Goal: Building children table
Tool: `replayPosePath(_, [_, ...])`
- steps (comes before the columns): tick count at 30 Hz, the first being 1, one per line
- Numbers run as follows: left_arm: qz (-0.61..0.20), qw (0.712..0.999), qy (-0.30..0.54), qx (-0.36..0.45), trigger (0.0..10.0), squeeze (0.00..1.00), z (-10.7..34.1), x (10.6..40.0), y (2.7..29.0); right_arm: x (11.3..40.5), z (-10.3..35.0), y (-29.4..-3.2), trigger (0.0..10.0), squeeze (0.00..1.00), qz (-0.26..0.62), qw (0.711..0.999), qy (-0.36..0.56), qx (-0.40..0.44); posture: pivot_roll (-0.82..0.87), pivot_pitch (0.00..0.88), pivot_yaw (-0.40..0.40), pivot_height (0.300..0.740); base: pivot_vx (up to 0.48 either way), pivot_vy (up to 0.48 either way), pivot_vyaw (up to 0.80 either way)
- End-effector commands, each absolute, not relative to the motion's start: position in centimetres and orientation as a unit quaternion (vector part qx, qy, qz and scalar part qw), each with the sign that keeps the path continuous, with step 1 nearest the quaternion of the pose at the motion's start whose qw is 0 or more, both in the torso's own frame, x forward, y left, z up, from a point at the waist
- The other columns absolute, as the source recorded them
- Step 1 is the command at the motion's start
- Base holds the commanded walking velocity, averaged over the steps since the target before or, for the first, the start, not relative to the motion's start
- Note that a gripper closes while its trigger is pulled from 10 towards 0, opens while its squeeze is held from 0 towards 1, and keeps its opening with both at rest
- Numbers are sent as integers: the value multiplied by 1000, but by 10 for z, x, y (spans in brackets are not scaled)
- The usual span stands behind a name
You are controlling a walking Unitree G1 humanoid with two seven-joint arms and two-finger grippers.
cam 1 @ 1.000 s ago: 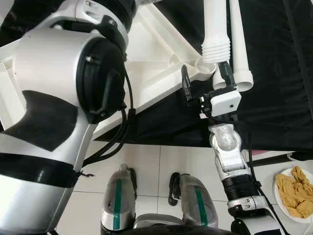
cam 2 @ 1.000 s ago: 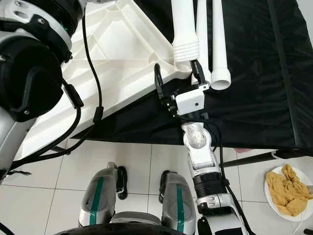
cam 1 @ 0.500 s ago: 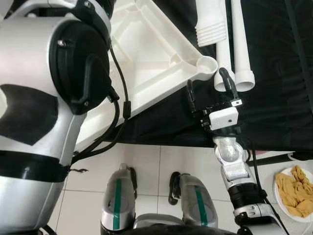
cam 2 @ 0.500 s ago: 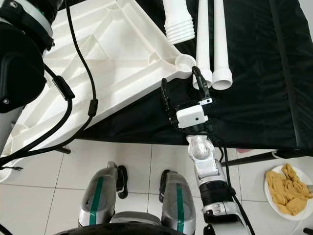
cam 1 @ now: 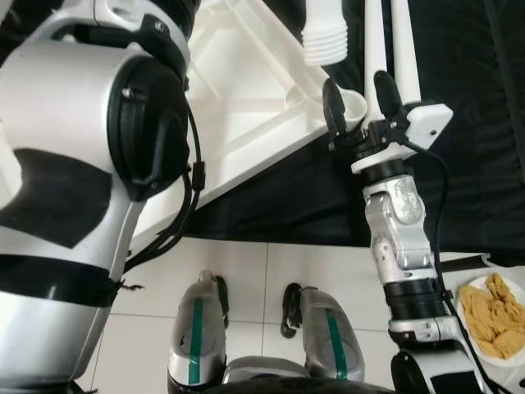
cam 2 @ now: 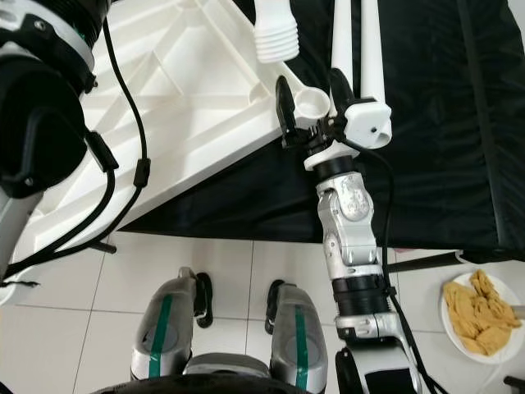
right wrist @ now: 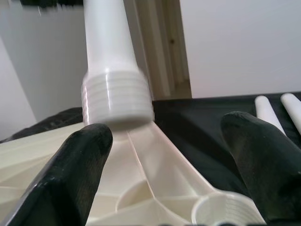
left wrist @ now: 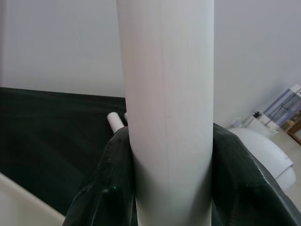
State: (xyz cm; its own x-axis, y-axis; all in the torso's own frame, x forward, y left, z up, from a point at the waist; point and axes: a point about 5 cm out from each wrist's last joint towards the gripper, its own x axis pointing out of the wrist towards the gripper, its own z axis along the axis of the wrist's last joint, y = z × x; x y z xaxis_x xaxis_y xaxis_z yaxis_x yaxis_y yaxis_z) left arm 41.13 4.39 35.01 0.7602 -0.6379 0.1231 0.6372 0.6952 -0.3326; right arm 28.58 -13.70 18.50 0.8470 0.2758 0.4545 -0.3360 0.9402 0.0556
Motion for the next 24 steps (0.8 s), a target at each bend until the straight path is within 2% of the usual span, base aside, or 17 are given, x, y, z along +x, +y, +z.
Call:
replayPosePath(1, [-393,906,-39,-155,10000,0,360,408,45,287,190,-137,10000,0,173,957,-220,72,40,86,-12,740,0,0,0])
replayPosePath(5, [-374,920,-58,-97,10000,0,352,409,45,300,200,-139,10000,0,230,960,-153,46,45,73,-29,740,0,0,0])
replayPosePath(7, [-374,920,-58,-97,10000,0,352,409,45,300,200,-139,10000,0,230,960,-153,46,45,73,-29,740,0,0,0])
replayPosePath(9, [-367,926,-70,-60,10000,0,346,408,42,306,209,-145,10000,0,251,958,-134,25,49,65,-35,740,0,0,0])
replayPosePath(14, [-368,925,-89,-25,10000,0,341,404,38,315,220,-156,10000,0,276,954,-115,12,60,52,-42,740,0,0,0])
replayPosePath(18, [-373,923,-100,-3,10000,0,336,399,31,320,236,-159,10000,0,316,942,-116,6,67,40,-47,740,0,0,0])
replayPosePath(24, [-378,919,-110,30,10000,0,327,392,20,332,253,-160,10000,0,326,940,-97,20,71,41,-49,740,0,0,0])
